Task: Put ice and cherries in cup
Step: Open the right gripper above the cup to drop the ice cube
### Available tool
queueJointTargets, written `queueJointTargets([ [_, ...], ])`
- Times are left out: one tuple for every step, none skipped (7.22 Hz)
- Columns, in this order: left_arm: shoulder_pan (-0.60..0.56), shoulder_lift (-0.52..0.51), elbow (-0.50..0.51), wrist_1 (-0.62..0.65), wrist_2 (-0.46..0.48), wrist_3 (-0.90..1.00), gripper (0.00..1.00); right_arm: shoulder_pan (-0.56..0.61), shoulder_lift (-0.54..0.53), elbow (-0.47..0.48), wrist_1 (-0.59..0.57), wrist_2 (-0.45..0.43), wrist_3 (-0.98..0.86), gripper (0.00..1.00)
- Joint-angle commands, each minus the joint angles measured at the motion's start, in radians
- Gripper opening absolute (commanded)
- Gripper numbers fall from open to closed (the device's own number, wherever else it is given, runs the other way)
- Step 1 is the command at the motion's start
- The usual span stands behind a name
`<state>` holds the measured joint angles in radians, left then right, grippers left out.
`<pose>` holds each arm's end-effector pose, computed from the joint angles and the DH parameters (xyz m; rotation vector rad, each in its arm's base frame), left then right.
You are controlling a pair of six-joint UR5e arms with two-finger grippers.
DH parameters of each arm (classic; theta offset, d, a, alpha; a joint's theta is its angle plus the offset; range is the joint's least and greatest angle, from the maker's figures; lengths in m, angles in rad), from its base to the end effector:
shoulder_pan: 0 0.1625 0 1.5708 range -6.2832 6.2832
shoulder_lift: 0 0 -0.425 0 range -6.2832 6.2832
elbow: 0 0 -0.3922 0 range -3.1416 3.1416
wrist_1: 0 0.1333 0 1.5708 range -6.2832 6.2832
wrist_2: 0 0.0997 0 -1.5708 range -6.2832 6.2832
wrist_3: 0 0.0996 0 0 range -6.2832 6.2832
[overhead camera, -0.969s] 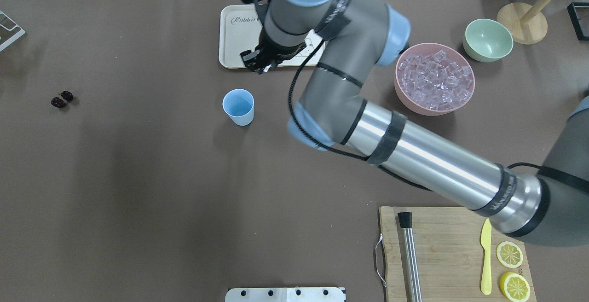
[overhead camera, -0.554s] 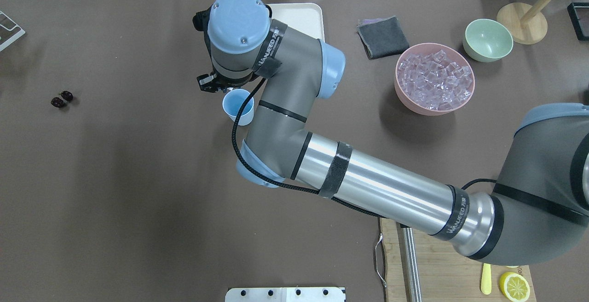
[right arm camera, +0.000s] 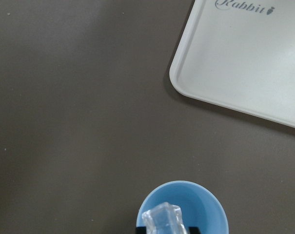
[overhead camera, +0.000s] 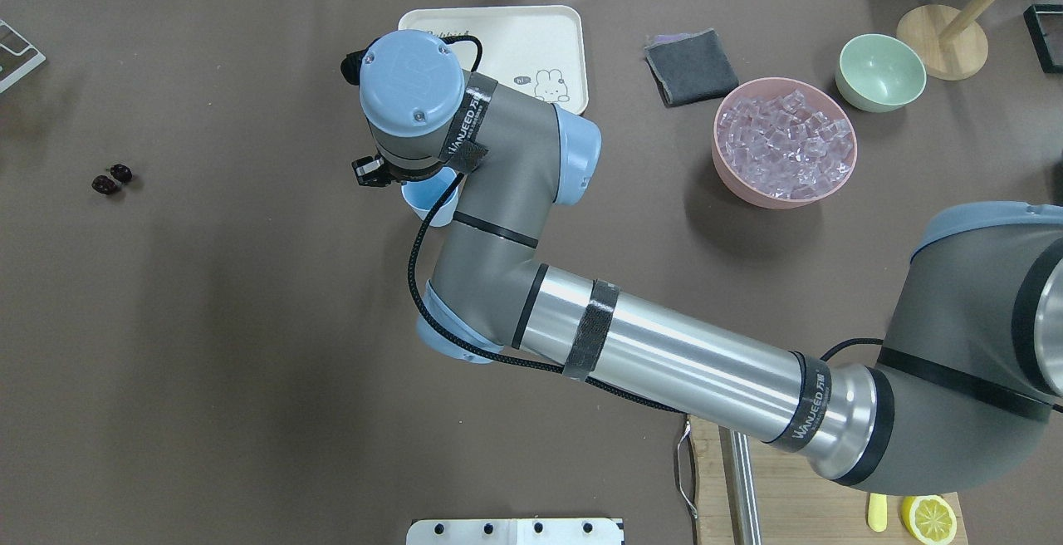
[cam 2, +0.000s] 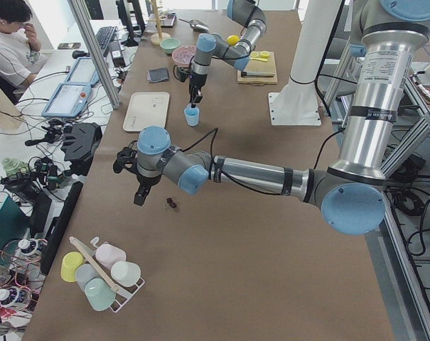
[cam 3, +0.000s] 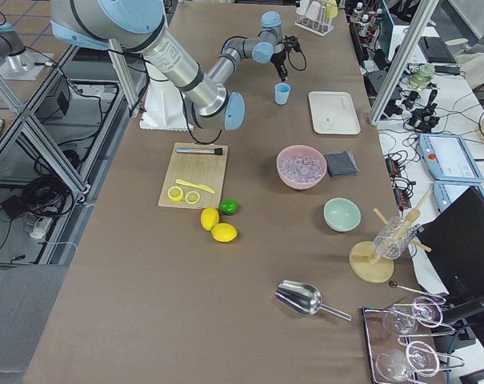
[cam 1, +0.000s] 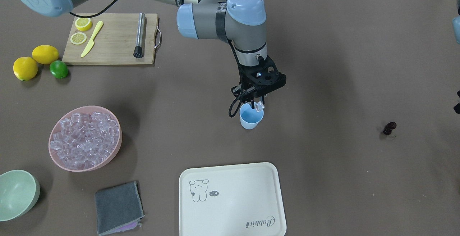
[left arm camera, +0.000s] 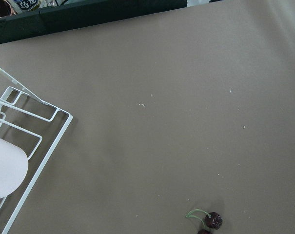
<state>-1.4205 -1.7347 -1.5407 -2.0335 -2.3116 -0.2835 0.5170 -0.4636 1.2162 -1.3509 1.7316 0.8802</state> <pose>0.0218 -0.5851 0.5343 0.4000 0.8224 0.0971 -0.6407 -0.4993 0.0575 0.4302 -0.8848 -0.2376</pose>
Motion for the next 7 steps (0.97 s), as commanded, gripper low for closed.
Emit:
queueJointTargets([
  [0.0, 0.001, 0.007, -0.004, -0.003, 0.0, 0.98, -0.002, -0.006, -0.004, -0.002, -0.001, -0.001, 0.35],
  [0.0, 0.001, 0.01, -0.004, -0.003, 0.001, 0.98, -0.003, -0.007, -0.015, -0.004, -0.003, -0.006, 0.44],
  [0.0, 0.001, 0.01, -0.004, -0.003, 0.001, 0.98, -0.003, -0.006, -0.021, -0.004, -0.009, -0.006, 0.6],
  [0.0, 0.001, 0.01, -0.004, -0.002, -0.002, 0.98, -0.003, -0.006, -0.018, -0.002, -0.009, -0.001, 0.7],
  [0.0, 0.0, 0.01, -0.004, -0.002, -0.002, 0.98, 0.011, -0.001, -0.007, -0.001, -0.006, -0.006, 0.74],
  [0.0, 0.0, 0.011, -0.004, -0.002, 0.0, 0.98, 0.071, -0.003, 0.038, -0.025, 0.061, -0.018, 0.74],
  [0.0, -0.008, 0.013, -0.004, 0.003, 0.0, 0.98, 0.172, -0.039, 0.113, -0.104, 0.195, -0.123, 0.73],
])
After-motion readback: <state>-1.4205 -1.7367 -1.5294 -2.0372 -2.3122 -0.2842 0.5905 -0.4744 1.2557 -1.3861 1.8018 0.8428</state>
